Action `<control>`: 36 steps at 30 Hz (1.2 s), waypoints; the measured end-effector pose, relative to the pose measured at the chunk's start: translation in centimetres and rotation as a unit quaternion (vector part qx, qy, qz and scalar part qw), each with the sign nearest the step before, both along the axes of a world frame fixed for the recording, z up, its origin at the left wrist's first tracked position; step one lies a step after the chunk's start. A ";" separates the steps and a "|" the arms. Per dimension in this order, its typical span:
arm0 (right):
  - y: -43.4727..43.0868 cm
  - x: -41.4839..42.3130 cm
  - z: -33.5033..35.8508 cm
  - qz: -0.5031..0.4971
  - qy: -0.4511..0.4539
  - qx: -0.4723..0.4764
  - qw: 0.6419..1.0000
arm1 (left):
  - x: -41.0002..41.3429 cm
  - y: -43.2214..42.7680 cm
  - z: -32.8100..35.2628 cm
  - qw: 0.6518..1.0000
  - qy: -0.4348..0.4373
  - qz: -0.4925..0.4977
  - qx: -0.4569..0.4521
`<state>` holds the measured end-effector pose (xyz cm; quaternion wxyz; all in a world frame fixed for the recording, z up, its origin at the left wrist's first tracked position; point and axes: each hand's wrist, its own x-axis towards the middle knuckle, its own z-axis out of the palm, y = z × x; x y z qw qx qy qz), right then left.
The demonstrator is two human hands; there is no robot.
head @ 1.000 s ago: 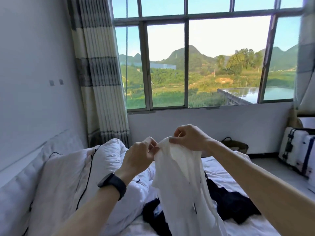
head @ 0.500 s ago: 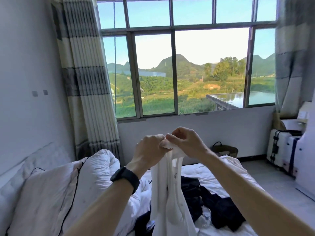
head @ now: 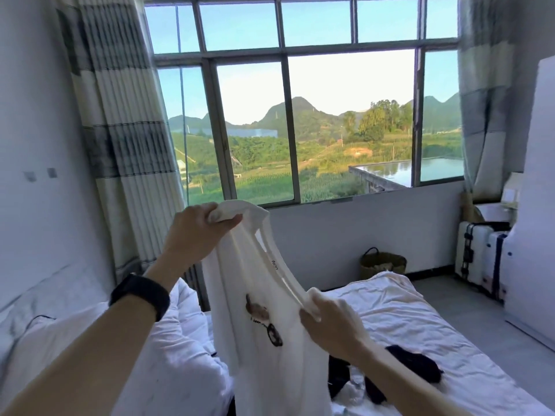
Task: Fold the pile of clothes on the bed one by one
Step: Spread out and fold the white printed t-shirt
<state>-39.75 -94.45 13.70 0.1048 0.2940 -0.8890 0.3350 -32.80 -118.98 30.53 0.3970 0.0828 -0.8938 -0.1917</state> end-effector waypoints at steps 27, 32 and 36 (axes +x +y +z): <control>2.2 -5.1 6.6 -0.108 0.041 0.048 0.992 | 8.4 -9.7 -11.8 0.957 -0.130 0.131 -0.225; 1.2 -1.7 4.2 -0.090 -0.048 -0.032 0.994 | 9.7 -8.0 -17.1 0.973 -0.120 0.195 -0.028; 0.8 1.3 4.6 -0.044 -0.083 0.000 0.996 | 9.8 -8.1 -19.2 0.928 -0.058 0.199 0.311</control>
